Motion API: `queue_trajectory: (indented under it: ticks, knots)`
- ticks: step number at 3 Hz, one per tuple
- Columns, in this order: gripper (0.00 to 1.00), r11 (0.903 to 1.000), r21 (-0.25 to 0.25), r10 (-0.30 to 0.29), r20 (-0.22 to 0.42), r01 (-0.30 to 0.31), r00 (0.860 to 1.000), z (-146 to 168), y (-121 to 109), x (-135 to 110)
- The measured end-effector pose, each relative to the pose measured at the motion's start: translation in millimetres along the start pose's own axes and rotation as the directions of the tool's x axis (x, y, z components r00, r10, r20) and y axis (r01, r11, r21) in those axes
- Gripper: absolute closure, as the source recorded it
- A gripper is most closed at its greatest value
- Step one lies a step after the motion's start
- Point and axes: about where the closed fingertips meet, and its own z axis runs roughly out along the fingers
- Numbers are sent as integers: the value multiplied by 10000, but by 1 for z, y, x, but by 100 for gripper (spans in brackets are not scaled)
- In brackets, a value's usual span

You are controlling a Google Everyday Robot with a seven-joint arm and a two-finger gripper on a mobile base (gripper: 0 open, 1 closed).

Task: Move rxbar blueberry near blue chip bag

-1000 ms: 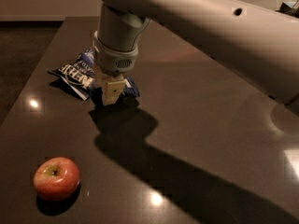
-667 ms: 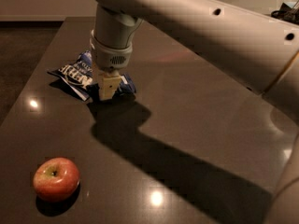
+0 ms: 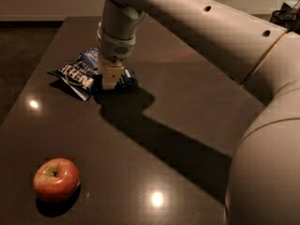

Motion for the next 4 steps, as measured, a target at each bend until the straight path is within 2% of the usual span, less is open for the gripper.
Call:
queue_trajectory:
  ticks: [2,3,4]
  knots:
    - [14,10000,-17,28,36,-28,10000,3,-2,0]
    - [0,10000,-31,19,40,-19,10000,4,-2,0]
    - [0,10000,-32,18,40,-18,10000,4,-2,0]
